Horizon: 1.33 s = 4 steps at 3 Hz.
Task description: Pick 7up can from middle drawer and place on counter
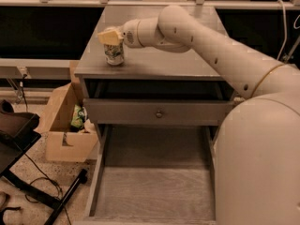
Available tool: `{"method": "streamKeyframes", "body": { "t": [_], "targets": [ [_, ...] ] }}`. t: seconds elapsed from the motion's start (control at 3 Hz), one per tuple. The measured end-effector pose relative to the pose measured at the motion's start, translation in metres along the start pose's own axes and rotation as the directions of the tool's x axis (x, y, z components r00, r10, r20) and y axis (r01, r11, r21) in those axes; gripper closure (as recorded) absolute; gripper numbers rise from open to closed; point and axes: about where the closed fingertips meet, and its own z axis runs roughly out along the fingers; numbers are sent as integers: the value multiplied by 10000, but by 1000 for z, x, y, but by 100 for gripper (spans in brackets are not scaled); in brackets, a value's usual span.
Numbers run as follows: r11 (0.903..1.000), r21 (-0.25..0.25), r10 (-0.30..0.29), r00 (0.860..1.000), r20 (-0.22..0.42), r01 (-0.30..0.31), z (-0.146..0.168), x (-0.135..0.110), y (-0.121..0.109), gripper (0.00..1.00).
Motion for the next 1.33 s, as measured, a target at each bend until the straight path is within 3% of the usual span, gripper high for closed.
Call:
{"method": "streamKeyframes", "body": {
  "t": [1.0,1.33],
  "targets": [
    [10000,-45,3,10000,-14,-3,0,-8,3,12],
    [10000,-79,6,10000,-24,-6,2,-7,5,0]
  ]
}}
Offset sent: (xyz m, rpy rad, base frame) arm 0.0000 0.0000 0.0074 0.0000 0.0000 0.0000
